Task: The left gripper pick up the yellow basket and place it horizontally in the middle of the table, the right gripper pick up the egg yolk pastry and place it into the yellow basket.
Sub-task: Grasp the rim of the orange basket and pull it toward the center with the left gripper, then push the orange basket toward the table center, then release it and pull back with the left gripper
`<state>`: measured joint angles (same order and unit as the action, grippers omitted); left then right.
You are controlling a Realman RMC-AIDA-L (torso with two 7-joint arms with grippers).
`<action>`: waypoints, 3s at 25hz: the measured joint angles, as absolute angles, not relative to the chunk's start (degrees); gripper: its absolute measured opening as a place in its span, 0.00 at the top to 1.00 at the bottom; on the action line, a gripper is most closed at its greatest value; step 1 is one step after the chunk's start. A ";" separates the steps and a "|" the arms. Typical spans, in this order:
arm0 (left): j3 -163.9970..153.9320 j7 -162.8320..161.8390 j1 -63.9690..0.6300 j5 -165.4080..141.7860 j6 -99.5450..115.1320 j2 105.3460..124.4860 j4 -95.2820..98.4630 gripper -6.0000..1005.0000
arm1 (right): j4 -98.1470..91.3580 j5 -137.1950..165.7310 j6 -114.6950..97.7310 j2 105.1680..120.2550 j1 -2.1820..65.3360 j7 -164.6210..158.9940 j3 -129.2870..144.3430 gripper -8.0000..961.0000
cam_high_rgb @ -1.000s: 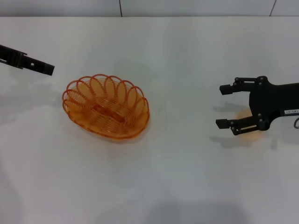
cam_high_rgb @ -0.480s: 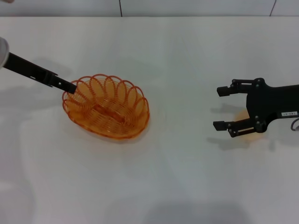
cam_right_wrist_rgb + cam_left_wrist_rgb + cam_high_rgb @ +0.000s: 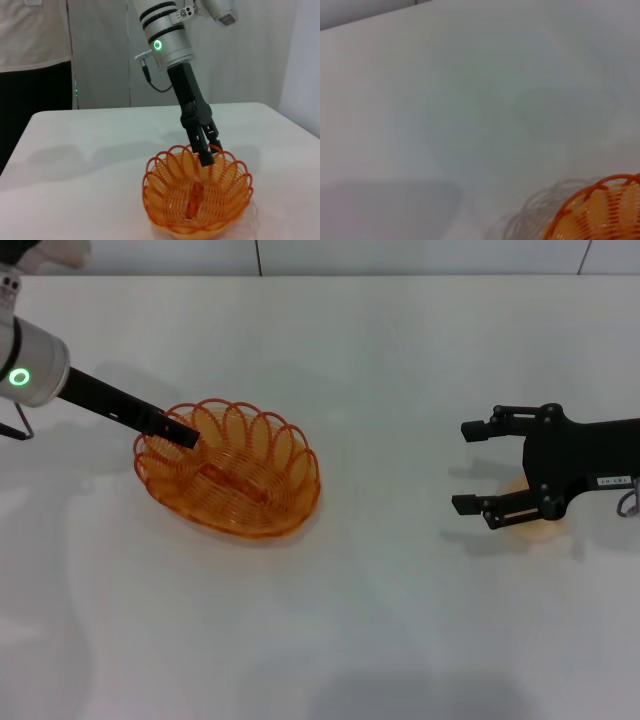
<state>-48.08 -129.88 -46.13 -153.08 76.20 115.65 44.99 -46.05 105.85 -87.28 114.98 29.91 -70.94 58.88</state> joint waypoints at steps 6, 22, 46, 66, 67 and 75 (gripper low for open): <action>-50.30 -130.49 -46.05 -153.37 75.83 115.89 44.63 0.27 | -46.45 105.80 -86.54 114.97 29.88 -70.92 58.88 0.12; -50.40 -130.83 -45.87 -152.70 75.69 116.28 44.42 0.71 | -46.79 105.58 -87.27 114.87 29.53 -71.16 58.76 0.12; -58.81 -158.45 -44.00 -141.12 72.59 119.23 47.43 0.92 | -51.65 103.70 -87.99 114.97 25.97 -68.07 58.71 0.13; -67.90 -161.45 -44.08 -131.91 65.10 119.27 42.94 0.92 | -51.95 104.02 -90.88 114.87 25.72 -66.50 58.83 0.14; -67.91 -161.46 -44.14 -131.91 65.12 119.27 42.82 0.92 | -51.94 104.07 -90.88 114.86 25.74 -66.49 58.88 0.14; -67.71 -161.08 -43.64 -129.98 65.09 119.11 43.15 0.73 | -51.95 104.18 -91.06 114.94 25.63 -66.60 58.91 0.14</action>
